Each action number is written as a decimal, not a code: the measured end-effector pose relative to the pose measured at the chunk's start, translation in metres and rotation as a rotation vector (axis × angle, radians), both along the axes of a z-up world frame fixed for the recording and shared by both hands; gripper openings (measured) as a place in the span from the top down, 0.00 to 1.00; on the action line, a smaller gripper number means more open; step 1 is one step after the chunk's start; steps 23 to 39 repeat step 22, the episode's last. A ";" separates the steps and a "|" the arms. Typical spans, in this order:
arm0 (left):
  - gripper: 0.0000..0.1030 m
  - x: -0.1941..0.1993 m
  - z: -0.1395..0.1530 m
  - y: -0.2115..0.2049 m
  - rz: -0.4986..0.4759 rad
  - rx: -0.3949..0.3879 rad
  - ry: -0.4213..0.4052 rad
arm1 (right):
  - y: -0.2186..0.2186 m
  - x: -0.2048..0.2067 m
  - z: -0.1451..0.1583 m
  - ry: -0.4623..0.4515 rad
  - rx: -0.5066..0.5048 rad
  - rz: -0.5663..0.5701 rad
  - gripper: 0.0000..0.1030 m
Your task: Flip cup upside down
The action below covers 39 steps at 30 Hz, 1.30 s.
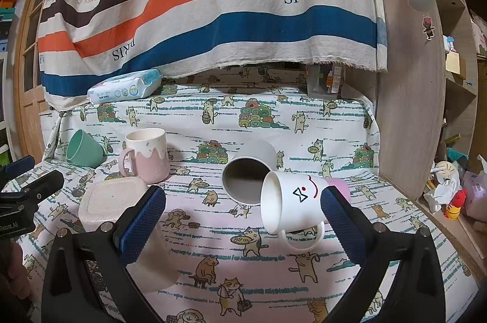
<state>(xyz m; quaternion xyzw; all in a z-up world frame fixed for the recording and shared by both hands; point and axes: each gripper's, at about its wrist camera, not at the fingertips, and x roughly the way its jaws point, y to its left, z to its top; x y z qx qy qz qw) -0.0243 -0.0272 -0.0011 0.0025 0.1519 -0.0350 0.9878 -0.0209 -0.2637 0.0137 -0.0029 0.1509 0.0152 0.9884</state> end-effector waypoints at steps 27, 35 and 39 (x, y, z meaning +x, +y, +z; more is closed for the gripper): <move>0.00 0.001 -0.002 -0.001 -0.011 -0.001 0.005 | 0.002 0.000 0.000 0.002 -0.001 0.001 0.00; 0.00 0.001 -0.002 -0.001 -0.011 -0.001 0.005 | 0.002 0.000 0.000 0.002 -0.001 0.001 0.00; 0.00 0.001 -0.002 -0.001 -0.011 -0.001 0.005 | 0.002 0.000 0.000 0.002 -0.001 0.001 0.00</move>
